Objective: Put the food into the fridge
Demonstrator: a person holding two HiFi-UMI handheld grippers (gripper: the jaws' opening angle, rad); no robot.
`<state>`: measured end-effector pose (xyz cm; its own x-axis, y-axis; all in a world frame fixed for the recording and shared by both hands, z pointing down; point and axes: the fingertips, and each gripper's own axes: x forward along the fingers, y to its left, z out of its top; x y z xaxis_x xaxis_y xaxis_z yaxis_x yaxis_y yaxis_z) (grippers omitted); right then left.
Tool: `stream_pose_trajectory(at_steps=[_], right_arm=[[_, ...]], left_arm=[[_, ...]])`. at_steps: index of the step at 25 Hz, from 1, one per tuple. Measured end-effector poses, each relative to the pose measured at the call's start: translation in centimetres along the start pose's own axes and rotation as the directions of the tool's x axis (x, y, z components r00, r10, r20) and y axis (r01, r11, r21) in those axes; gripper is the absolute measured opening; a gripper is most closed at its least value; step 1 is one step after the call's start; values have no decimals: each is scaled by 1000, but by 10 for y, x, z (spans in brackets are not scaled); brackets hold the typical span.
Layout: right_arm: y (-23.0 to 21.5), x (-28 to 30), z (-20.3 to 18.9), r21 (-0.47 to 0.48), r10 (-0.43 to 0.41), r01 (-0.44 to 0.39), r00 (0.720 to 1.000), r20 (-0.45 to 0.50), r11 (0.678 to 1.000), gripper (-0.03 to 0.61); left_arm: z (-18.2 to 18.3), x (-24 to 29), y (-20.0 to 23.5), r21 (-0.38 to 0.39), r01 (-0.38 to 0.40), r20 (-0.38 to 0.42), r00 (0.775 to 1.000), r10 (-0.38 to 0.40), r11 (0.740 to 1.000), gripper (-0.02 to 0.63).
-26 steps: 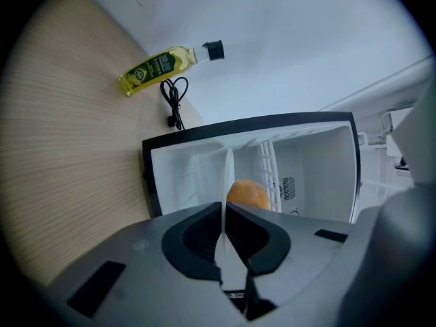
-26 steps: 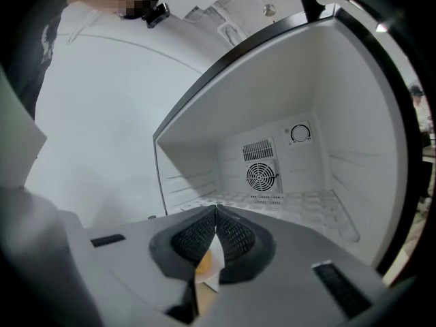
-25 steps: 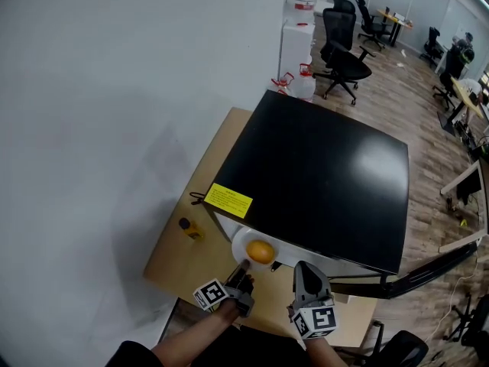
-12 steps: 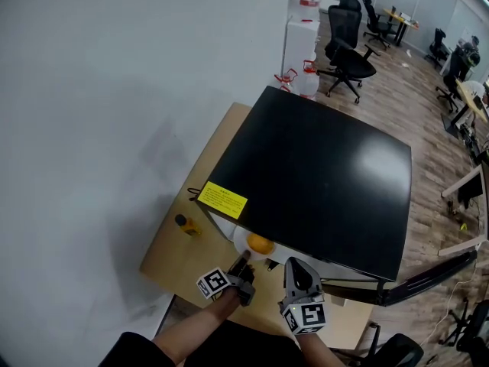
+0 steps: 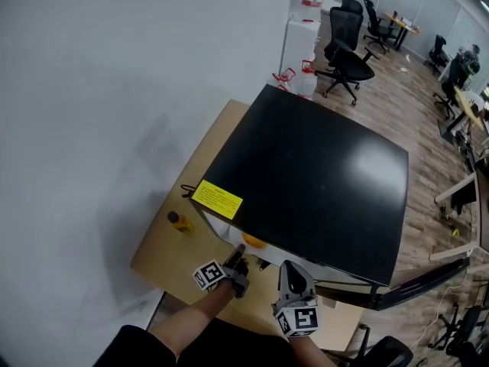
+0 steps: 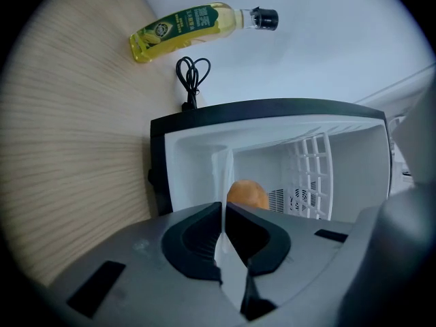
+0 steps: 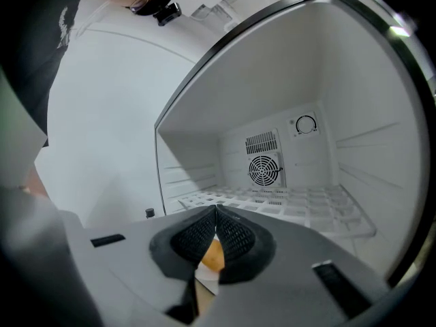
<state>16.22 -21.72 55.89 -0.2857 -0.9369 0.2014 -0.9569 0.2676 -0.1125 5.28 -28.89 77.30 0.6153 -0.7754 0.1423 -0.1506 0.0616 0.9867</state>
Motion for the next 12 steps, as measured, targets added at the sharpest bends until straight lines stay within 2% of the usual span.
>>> stream_pose_trajectory(at_steps=[12], right_arm=[[-6,-9,-6,-3,-8,8,1000,-16,1000,60]], left_arm=[[-8,26,9,-22,-7,-10,1000,7,1000,21]])
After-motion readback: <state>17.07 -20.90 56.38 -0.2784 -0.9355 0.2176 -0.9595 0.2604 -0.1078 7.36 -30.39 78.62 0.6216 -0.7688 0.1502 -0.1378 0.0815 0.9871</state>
